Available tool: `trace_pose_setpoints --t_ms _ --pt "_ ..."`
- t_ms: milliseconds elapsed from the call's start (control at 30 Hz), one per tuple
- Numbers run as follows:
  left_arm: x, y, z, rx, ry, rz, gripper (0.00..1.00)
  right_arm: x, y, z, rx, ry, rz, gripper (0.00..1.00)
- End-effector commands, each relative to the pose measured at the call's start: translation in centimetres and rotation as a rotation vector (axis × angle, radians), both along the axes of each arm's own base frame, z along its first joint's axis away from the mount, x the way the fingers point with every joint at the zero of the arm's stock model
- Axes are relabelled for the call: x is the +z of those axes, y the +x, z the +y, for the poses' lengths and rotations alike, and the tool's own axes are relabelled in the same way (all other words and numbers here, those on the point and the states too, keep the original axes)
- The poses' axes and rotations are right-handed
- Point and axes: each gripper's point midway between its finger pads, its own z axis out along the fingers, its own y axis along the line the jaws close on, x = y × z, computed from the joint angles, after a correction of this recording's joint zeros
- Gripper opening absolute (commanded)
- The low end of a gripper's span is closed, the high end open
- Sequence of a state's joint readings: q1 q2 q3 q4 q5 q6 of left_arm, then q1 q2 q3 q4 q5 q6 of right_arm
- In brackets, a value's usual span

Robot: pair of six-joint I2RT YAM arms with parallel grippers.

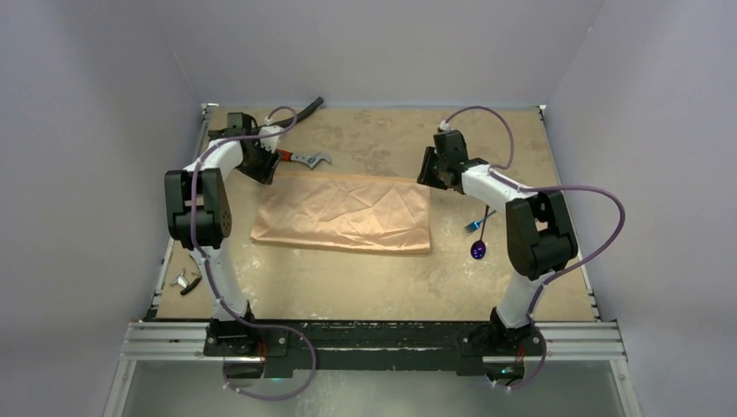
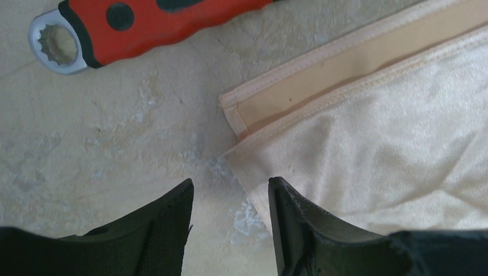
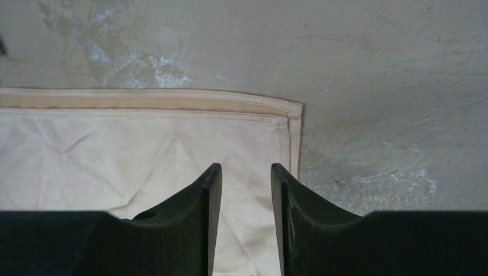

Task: Fold the napkin into a case and place the utensils inside
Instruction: Smooth out the rectangle-folded napkin at the center of the board.

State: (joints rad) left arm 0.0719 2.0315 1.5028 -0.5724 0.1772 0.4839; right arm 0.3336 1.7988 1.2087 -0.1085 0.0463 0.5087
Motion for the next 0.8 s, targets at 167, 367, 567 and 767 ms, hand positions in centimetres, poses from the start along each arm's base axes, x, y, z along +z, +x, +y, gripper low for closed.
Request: trace_pose_setpoints --t_ms 167,367,567,767 --pt "0.9 3.3 -0.3 0.046 -0.06 -0.066 0.43 -1.5 2.0 -1.8 -0.031 -0.065 0.006 0.39" --pt "0.5 3.6 -0.6 0.045 -0.073 -0.072 0.35 -3.2 2.7 -2.0 -0.044 -0.084 0.036 0.37" --pt "-0.2 3.6 -0.6 0.042 -0.076 -0.067 0.31 -3.4 3.1 -2.1 -0.046 -0.089 0.029 0.32" --pt "-0.7 3.4 -0.6 0.039 -0.073 -0.067 0.24 -3.2 3.3 -2.2 -0.046 -0.098 0.021 0.28"
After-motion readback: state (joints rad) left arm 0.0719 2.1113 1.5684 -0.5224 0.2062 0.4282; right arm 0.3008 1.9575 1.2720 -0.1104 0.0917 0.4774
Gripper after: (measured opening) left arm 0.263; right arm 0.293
